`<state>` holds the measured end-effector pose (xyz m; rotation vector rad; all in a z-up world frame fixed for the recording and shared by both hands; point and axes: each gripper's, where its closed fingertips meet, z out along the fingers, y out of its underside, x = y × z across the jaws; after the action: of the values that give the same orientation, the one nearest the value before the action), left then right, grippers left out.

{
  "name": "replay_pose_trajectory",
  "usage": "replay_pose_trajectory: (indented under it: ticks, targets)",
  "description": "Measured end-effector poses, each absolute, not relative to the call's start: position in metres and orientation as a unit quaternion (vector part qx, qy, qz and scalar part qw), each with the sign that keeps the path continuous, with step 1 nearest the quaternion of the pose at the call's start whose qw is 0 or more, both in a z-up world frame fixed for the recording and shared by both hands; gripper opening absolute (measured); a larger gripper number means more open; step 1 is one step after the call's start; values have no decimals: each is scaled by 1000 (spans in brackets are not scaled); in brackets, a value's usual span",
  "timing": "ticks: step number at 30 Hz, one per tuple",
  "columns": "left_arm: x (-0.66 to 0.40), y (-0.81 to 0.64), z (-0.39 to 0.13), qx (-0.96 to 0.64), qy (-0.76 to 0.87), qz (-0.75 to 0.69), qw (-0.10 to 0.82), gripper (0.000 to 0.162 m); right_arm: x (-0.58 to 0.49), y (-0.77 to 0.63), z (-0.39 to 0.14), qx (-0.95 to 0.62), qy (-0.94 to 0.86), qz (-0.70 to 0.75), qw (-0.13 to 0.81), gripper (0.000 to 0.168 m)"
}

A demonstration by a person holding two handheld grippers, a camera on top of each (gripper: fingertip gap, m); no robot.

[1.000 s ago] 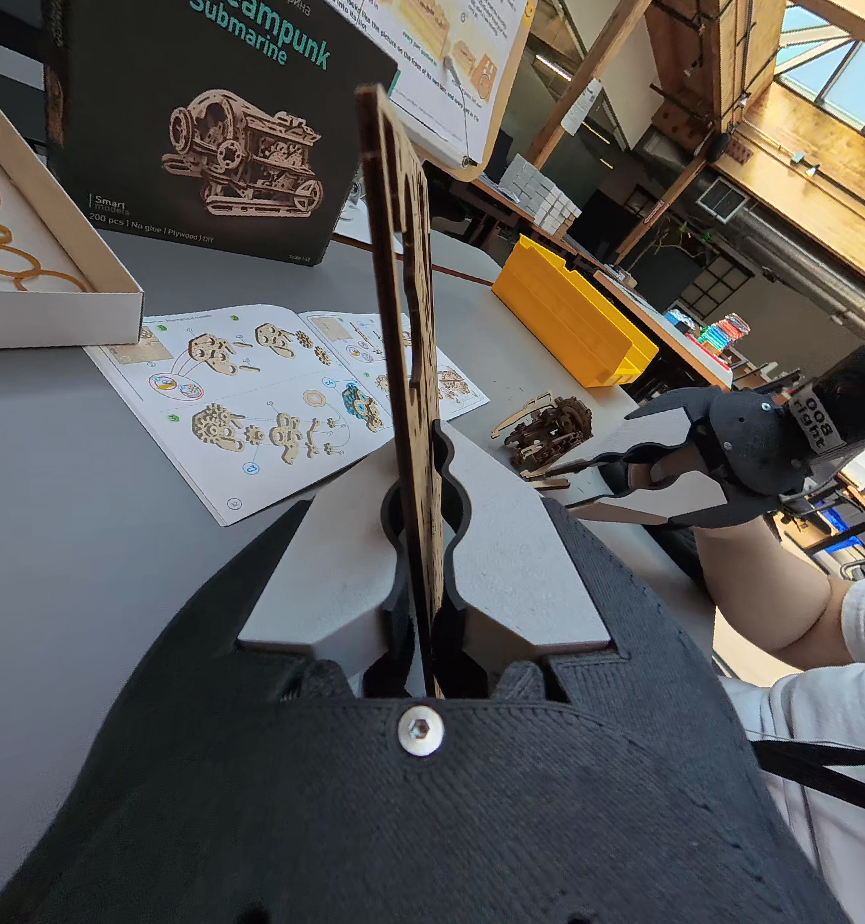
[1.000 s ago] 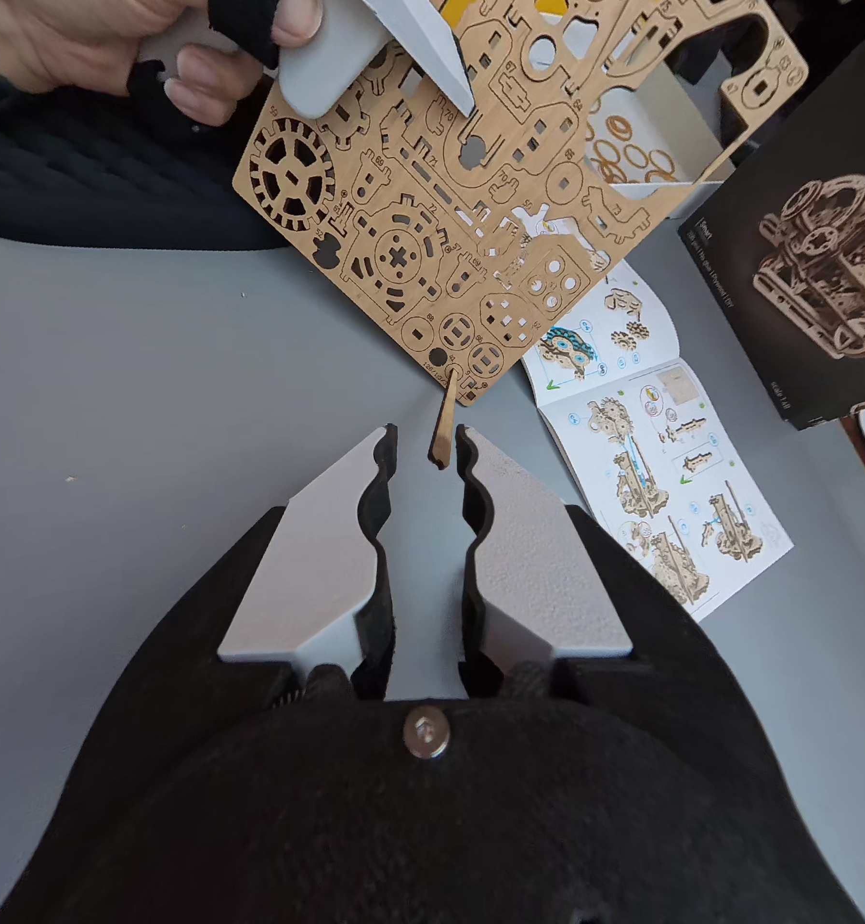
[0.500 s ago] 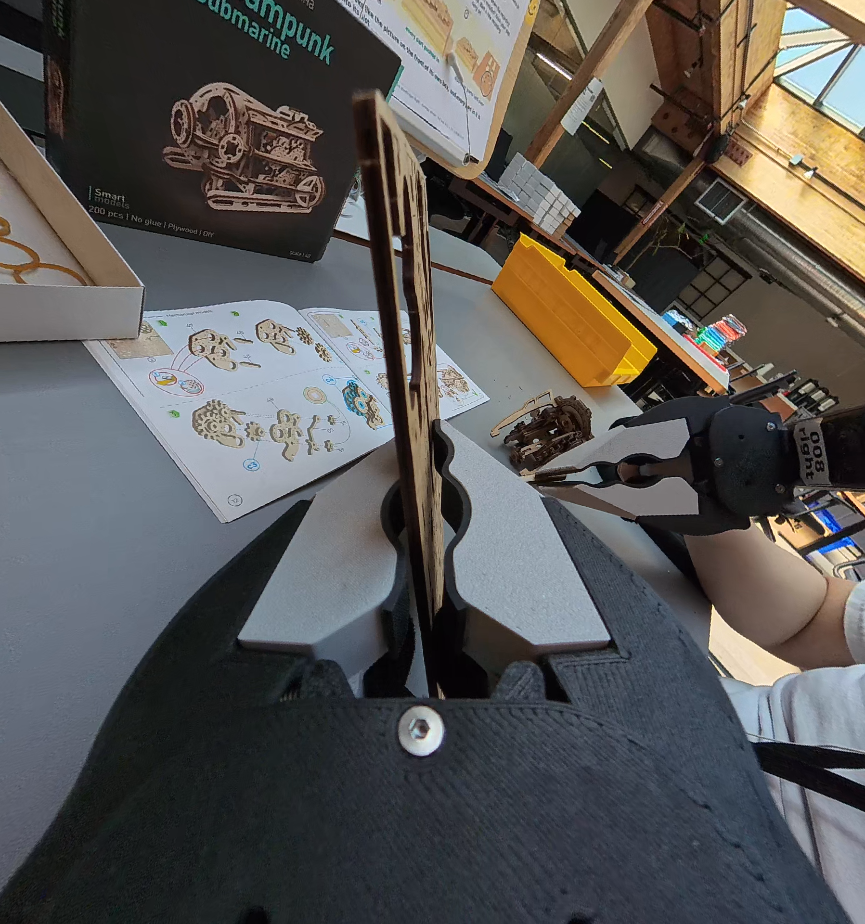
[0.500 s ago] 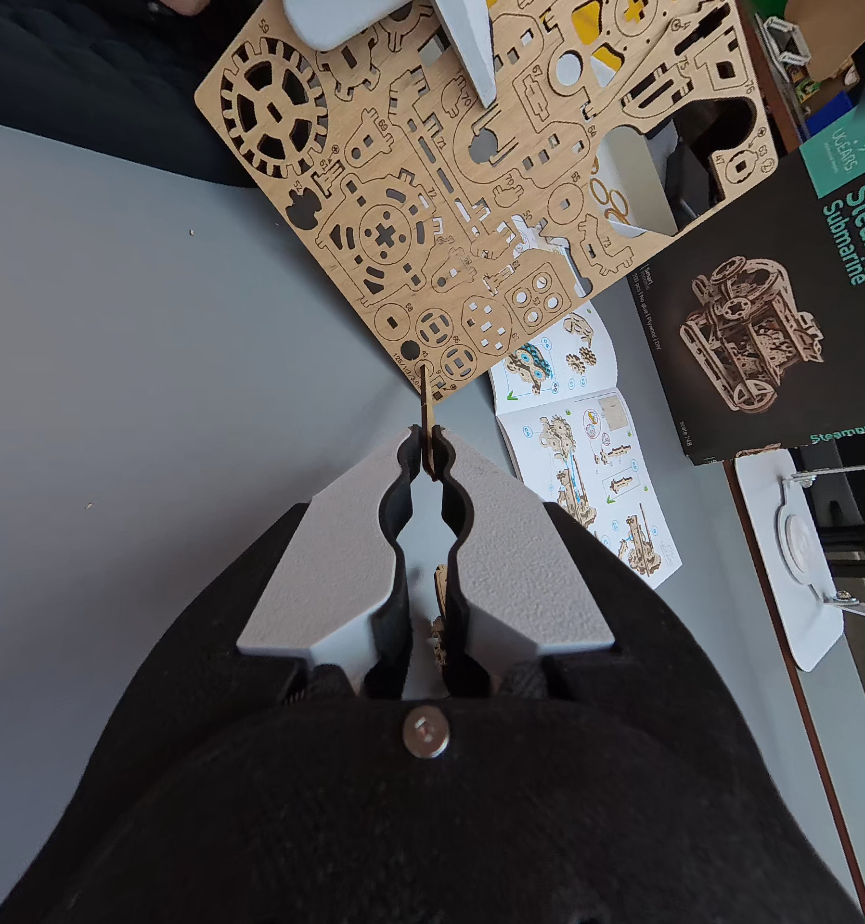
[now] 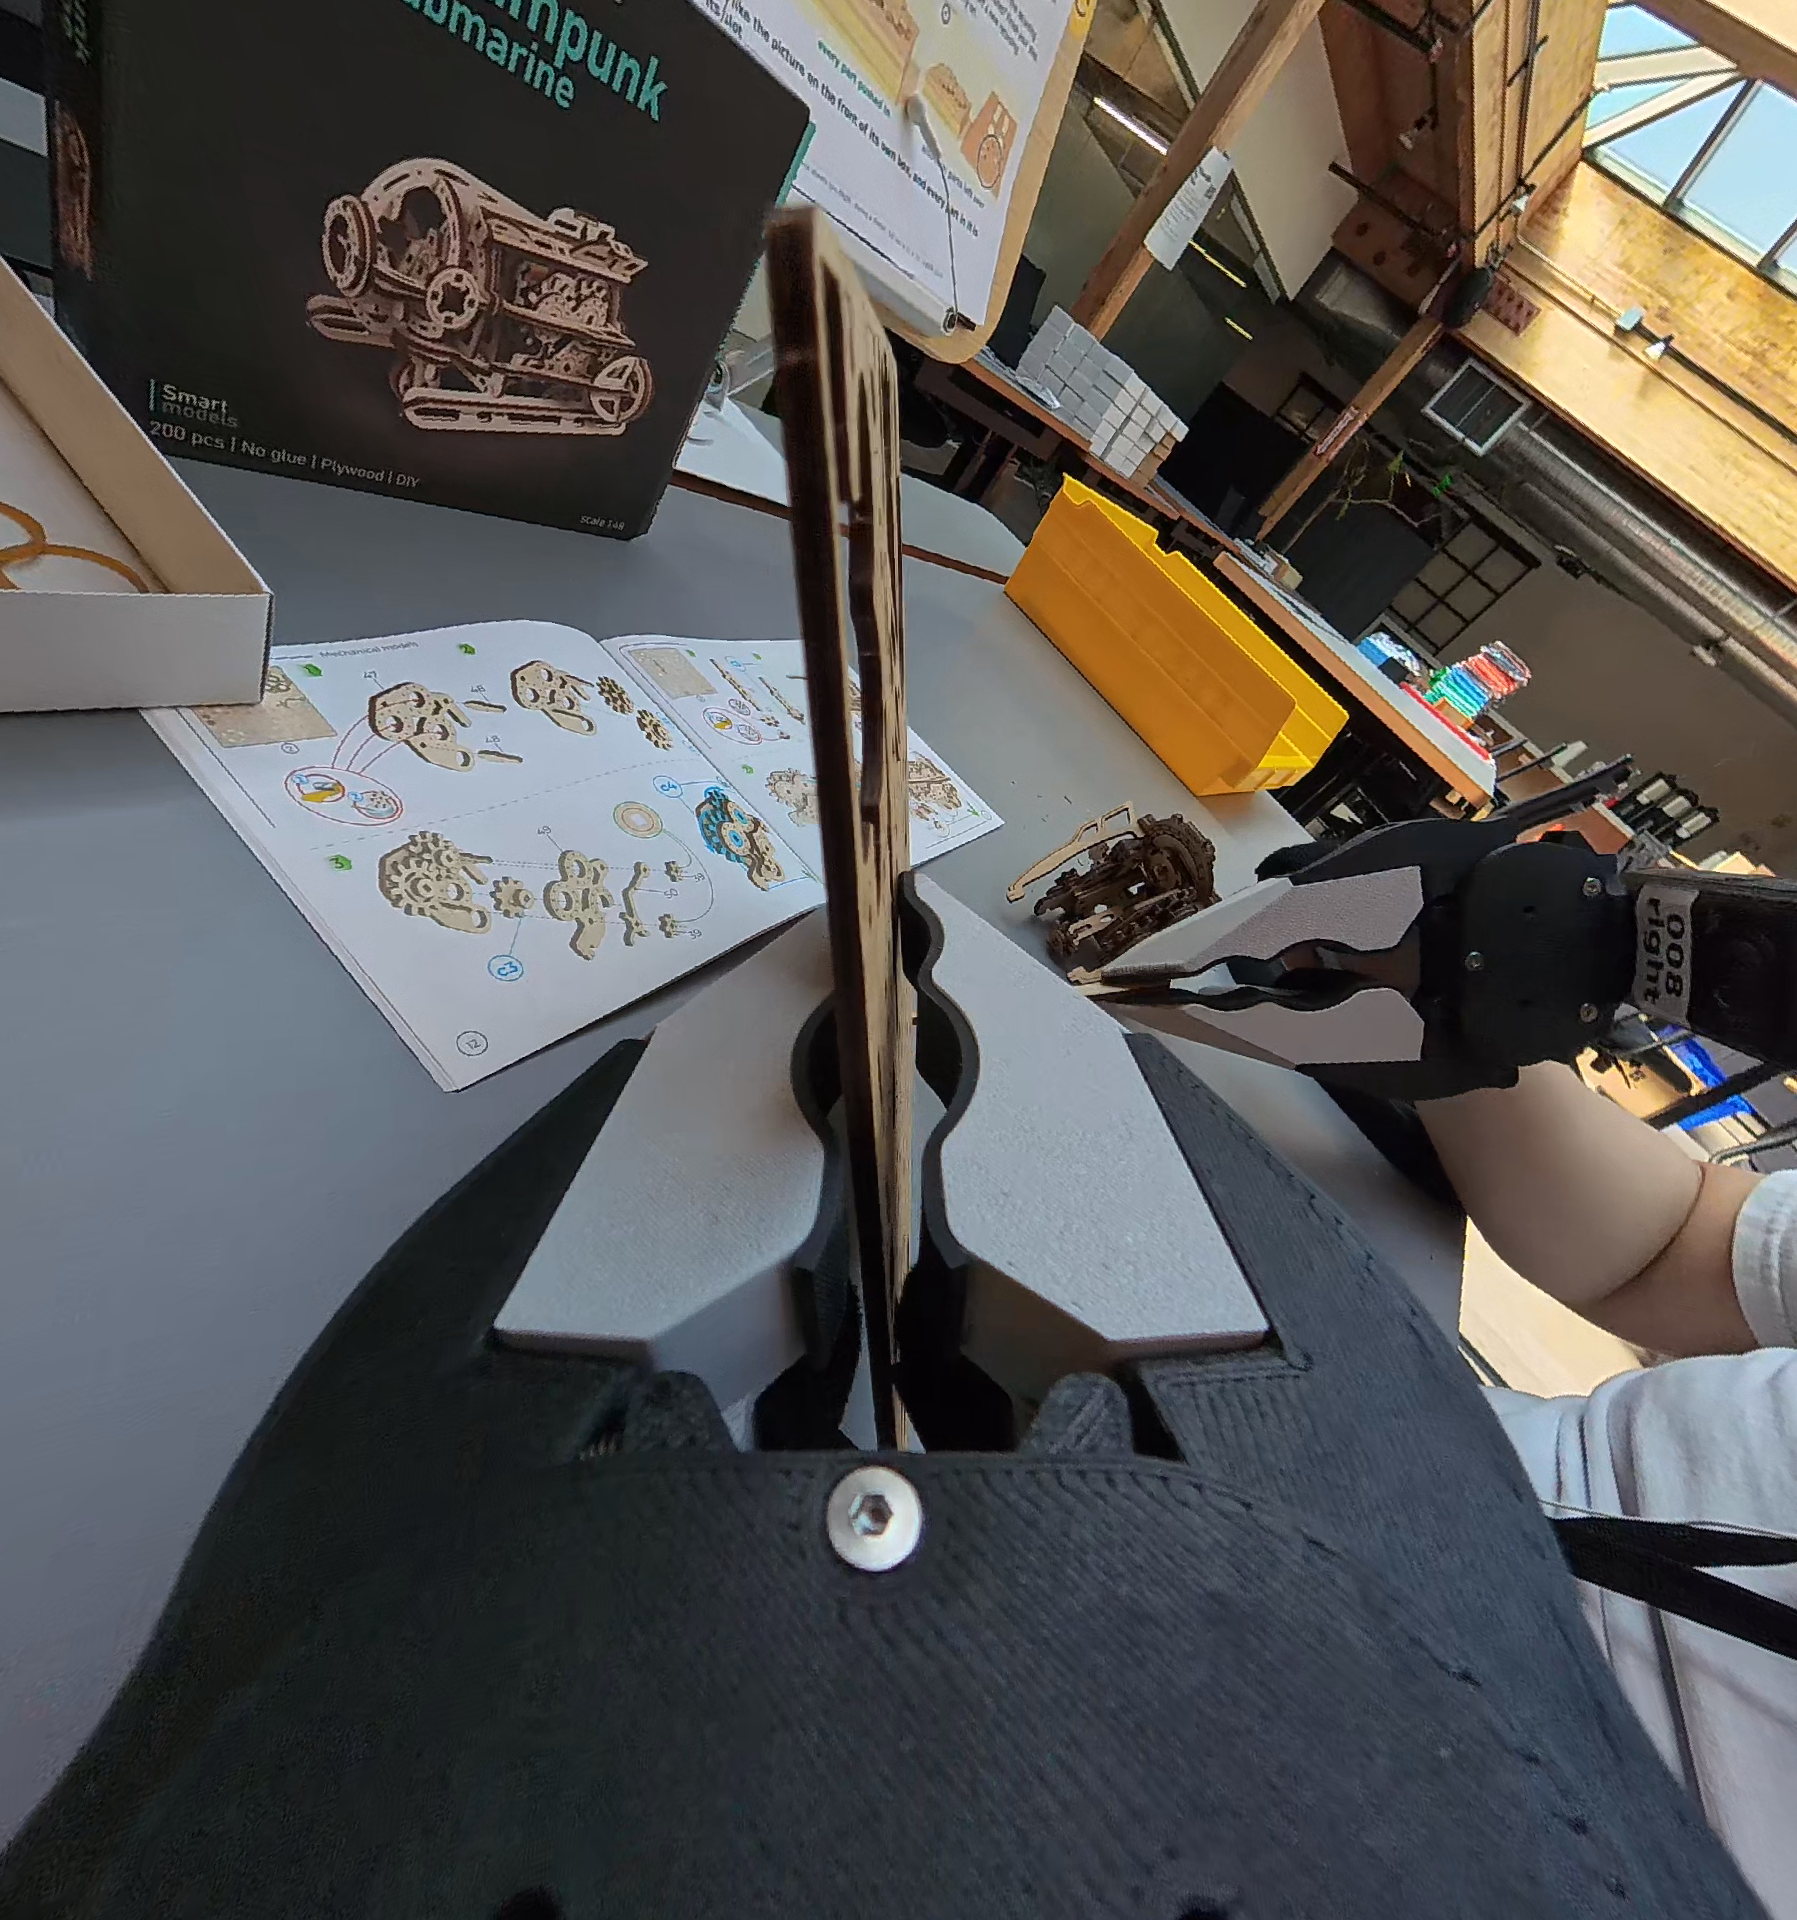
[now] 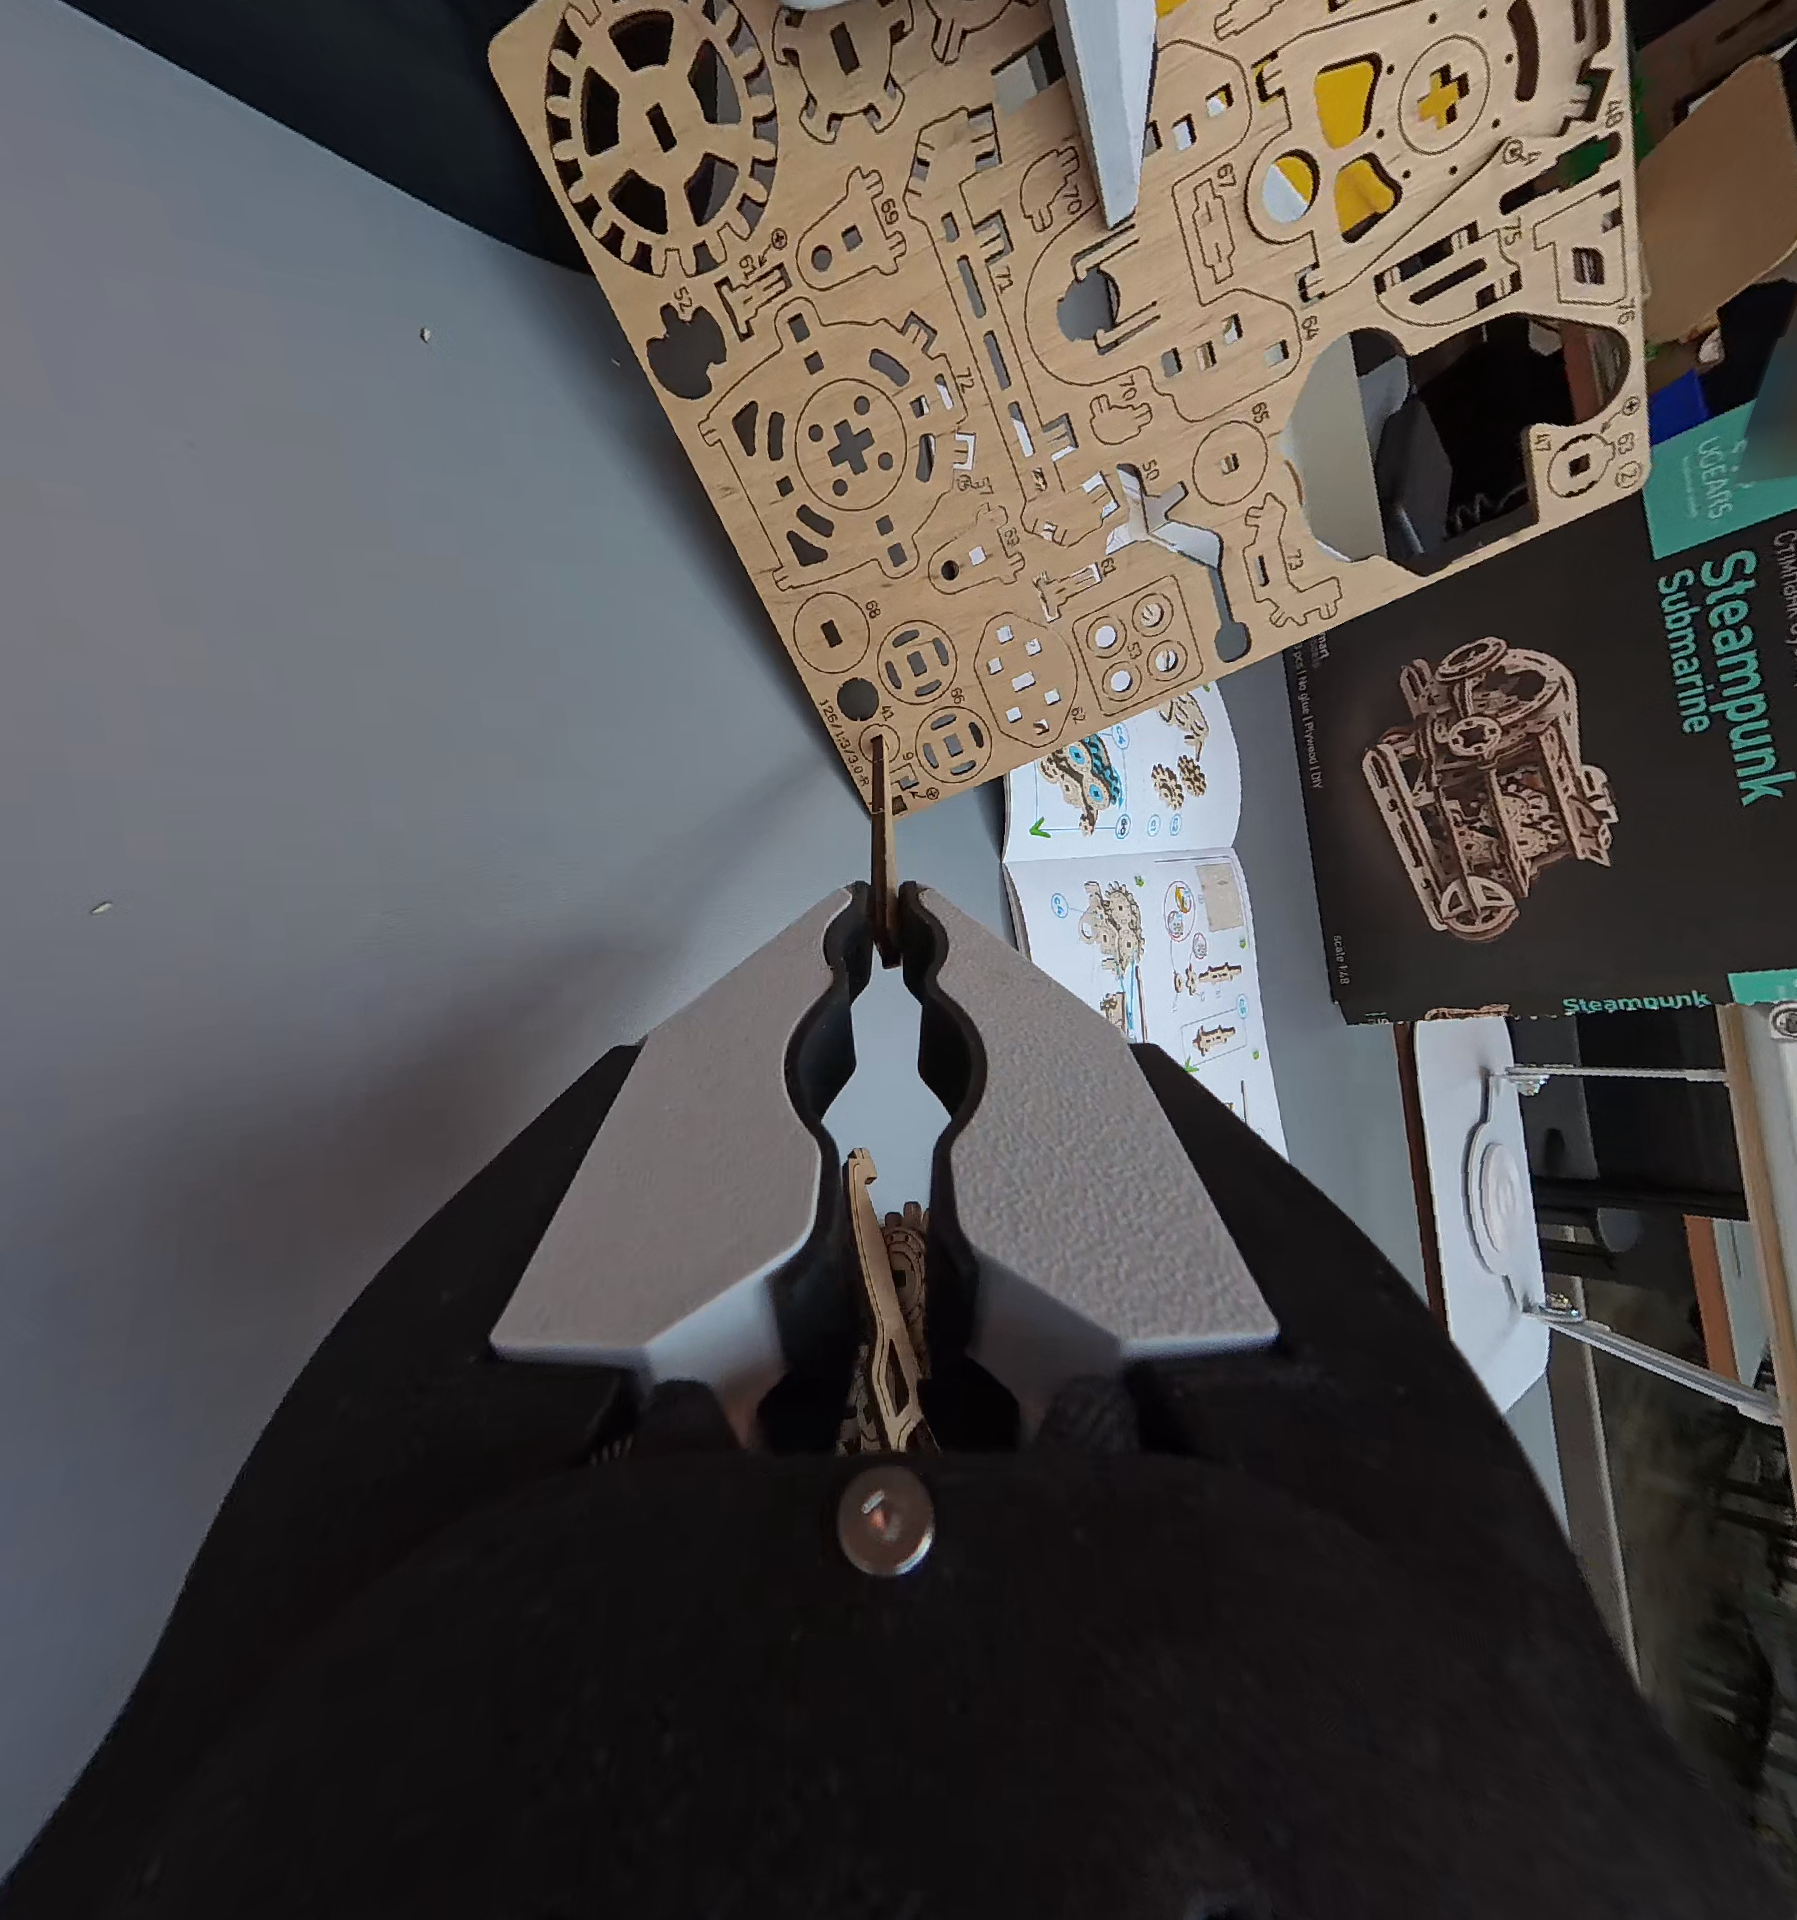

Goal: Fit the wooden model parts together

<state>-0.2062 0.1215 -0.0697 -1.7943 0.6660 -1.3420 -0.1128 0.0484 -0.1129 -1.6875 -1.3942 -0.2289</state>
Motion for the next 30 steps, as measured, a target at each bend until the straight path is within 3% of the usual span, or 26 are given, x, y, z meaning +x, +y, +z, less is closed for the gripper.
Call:
replay_pose_trajectory:
  ticks: [3,7,9,30]
  targets:
    - [-203,119,-67,-698,275,-527,398,1,-114,47,-112,-678,-568,-99,456,3]
    - [-194,111,-75,-705,308,-509,387,14,-118,47,-111,-680,-566,-98,455,3]
    - [-192,110,-81,-716,320,-491,380,2,-118,45,-113,-681,-567,-98,453,3]
    - [-189,104,-90,-728,343,-472,361,1,-116,46,-110,-676,-574,-113,449,4]
